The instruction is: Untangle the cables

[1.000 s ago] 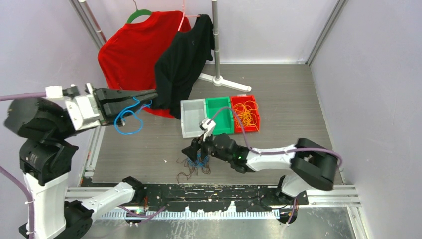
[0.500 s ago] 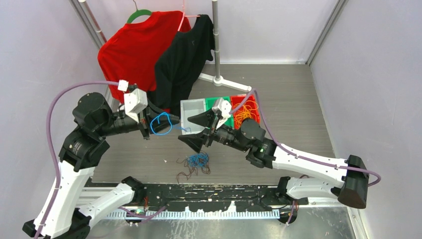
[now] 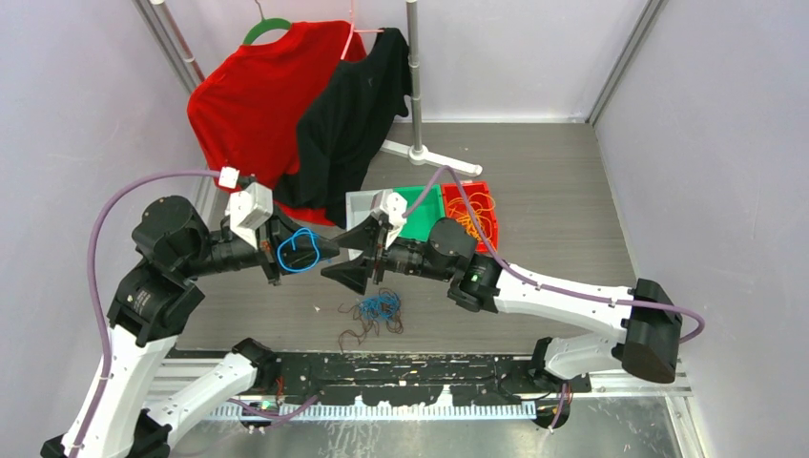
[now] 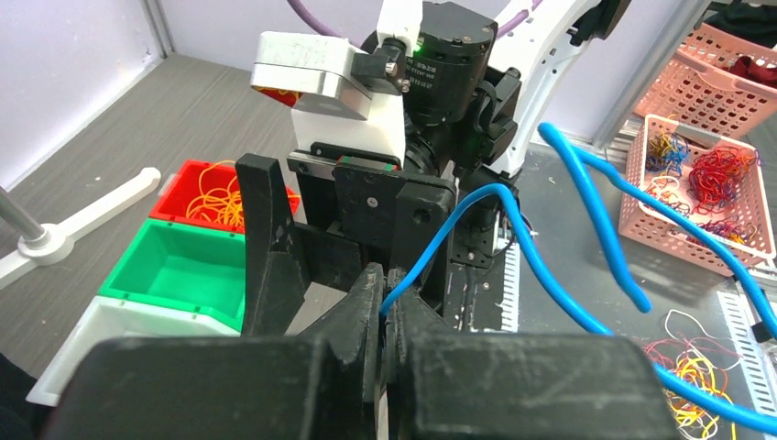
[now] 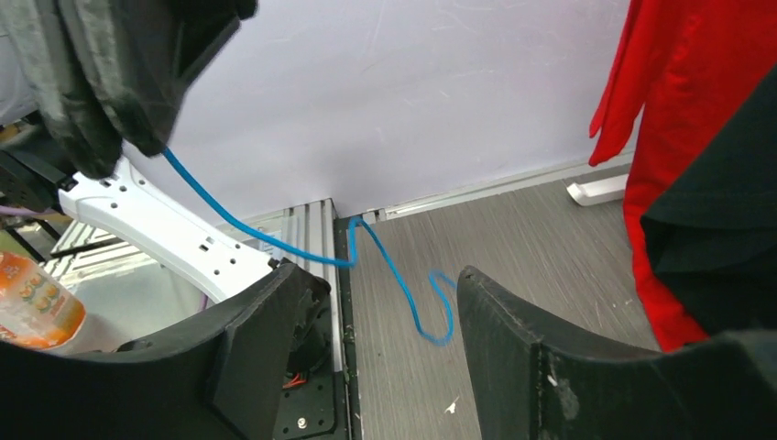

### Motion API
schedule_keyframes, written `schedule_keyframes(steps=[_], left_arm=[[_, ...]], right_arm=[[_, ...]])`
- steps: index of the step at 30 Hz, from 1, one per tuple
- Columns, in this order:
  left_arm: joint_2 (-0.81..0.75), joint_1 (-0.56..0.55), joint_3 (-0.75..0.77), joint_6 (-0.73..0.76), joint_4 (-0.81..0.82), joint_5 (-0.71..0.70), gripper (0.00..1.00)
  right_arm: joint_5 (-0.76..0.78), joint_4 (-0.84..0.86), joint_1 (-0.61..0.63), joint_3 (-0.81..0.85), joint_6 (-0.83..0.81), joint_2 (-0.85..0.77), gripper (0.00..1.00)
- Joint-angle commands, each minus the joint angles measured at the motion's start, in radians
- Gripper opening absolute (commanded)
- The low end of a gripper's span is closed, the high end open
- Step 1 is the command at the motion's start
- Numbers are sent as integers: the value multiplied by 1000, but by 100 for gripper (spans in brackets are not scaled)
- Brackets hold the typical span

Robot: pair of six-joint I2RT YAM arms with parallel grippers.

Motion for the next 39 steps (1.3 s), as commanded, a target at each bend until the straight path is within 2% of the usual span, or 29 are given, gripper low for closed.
schedule_keyframes(steps=[1,6,8,10,11,12,15,18,19,22,23,26,29,30,33,39], left_arm=[[-1,4,-4,-38,35,21,0],[-22,3,-41,-47,20,36,0],[-25,4,-45,-49,20,34,0],[-25,4,-44,-51,21,31,0],[-25,4,-42,-50,22,28,0],[-25,4,-40,-46,19,22,0],[-25,3,-22,6,-18,-23,6],[-29,4,-7,122,-100,-140,15],[-31,4,-5,174,-138,-180,24],[-42,3,-21,425,-313,-261,64],[-48,4,-36,504,-358,-301,72],[-73,4,-98,701,-457,-423,80],[-105,4,-150,820,-477,-559,86],[-115,4,-162,835,-472,-593,92],[-121,4,-169,855,-475,-674,96],[-144,4,-131,807,-508,-707,99]], right_arm=[[-29,77,22,74,-28,6,67],[1,63,40,69,-67,-1,65],[-2,62,43,65,-70,-4,59],[-20,47,43,71,-70,-4,30],[-25,25,43,77,-71,-4,11],[-23,-4,43,85,-75,-4,2],[27,-49,43,70,-76,-23,1],[153,-68,33,20,-64,-78,1],[190,-74,22,7,-50,-96,1],[250,-159,-46,14,-2,-127,1],[237,-199,-79,27,23,-129,1],[258,-324,-156,77,50,-115,1],[317,-426,-213,123,45,-71,1],[329,-446,-234,137,45,-53,1],[368,-486,-281,174,18,14,1],[383,-546,-304,238,-17,154,1]])
